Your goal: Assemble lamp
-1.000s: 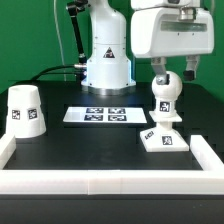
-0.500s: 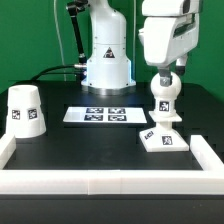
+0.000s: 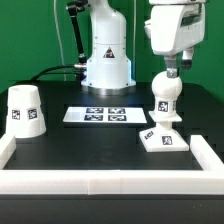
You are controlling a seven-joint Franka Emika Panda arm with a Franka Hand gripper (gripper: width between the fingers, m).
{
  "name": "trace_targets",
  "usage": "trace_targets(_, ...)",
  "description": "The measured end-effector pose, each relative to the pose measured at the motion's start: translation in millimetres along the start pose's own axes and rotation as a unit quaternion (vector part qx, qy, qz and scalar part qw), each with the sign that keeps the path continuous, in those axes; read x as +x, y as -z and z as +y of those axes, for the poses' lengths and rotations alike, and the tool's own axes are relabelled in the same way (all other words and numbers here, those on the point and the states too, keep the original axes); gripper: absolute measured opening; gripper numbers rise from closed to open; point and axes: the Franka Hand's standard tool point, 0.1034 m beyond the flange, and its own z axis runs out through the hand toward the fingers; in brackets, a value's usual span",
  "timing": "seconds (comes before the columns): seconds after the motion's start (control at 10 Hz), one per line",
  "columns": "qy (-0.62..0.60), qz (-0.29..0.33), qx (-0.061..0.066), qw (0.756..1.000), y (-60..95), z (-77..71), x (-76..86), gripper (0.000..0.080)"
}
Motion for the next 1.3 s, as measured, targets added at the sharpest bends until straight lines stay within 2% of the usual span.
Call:
trace_targets(0.2, 0.048, -0.003, 0.004, 0.999, -4.5, -2.6, -8.4, 0.0699)
trace_targets(0.4, 0.060, -0.013, 0.003, 0.998, -7.7, -18.9, -16.9, 0.0699)
trace_targets(0.7, 0.113, -0.017, 0.014, 0.993, -17.1, -23.8, -27.5, 0.0699)
trace_targets(0.9, 0.125, -0.009, 0.002, 0.992, -21.2, -22.3, -28.1, 0.0699)
trace_targets(1.3, 0.120, -0.010, 0.007, 0.993, -27.3, -11.2, -42.1, 0.0699)
